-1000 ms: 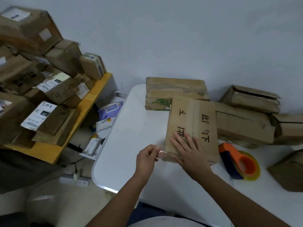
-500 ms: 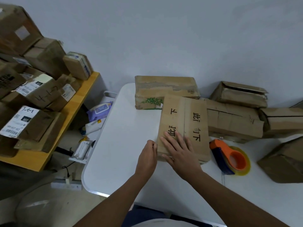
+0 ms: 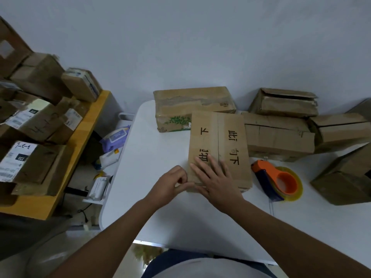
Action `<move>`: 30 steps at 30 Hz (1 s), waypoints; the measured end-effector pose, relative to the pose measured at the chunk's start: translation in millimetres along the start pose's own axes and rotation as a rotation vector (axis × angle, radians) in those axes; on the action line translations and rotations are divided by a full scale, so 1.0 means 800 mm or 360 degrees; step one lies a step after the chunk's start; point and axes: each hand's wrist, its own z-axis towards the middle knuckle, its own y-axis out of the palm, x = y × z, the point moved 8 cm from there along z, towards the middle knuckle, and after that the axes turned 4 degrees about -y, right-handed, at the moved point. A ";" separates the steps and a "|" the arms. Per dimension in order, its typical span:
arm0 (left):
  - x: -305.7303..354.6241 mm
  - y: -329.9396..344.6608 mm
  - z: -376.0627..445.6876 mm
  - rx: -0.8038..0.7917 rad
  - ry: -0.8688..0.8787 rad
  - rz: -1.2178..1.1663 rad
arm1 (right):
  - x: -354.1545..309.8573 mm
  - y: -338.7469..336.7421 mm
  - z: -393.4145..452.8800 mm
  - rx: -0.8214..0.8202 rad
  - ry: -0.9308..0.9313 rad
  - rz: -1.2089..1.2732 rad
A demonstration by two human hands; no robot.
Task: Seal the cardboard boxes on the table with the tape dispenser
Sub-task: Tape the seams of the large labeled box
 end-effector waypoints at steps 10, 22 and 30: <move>0.020 0.002 0.024 -0.0237 0.0274 0.0841 | 0.002 0.004 0.001 -0.0041 0.0003 -0.0004; 0.043 -0.067 0.021 0.0491 0.0195 0.0759 | 0.122 -0.034 -0.061 0.0480 0.0986 0.1385; 0.077 0.045 0.081 -0.0235 -0.0390 0.1091 | 0.067 -0.017 -0.062 0.0417 0.0872 0.1873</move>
